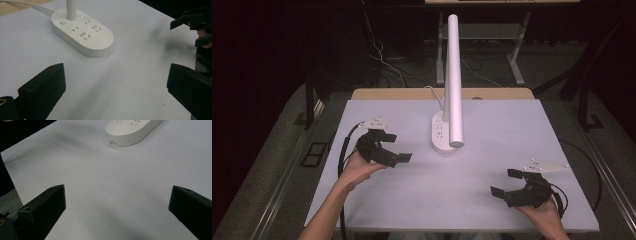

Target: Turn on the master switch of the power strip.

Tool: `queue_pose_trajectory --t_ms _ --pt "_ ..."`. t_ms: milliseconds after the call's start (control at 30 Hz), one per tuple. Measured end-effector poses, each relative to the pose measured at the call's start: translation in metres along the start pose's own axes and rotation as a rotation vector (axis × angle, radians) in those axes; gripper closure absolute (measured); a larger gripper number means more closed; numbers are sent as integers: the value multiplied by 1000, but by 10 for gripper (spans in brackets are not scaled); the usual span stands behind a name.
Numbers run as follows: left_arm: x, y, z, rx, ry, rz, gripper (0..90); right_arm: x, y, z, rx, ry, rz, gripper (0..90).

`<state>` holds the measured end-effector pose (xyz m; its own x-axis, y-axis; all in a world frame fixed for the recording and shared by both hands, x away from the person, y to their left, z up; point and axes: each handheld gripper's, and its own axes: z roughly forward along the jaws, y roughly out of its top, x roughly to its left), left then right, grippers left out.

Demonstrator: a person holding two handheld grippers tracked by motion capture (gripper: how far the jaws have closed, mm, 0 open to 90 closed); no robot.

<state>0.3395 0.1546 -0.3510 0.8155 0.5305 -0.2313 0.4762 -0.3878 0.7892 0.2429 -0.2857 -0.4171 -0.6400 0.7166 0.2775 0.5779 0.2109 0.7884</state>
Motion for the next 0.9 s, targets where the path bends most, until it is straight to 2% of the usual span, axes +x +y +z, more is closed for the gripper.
queue_pose_trajectory --t_ms 367,900 --pt "10 19 9 18 9 23 15 0 0 -1 1 2 12 5" --pt "23 47 19 44 25 50 21 -1 -1 -1 -3 -2 3 5"
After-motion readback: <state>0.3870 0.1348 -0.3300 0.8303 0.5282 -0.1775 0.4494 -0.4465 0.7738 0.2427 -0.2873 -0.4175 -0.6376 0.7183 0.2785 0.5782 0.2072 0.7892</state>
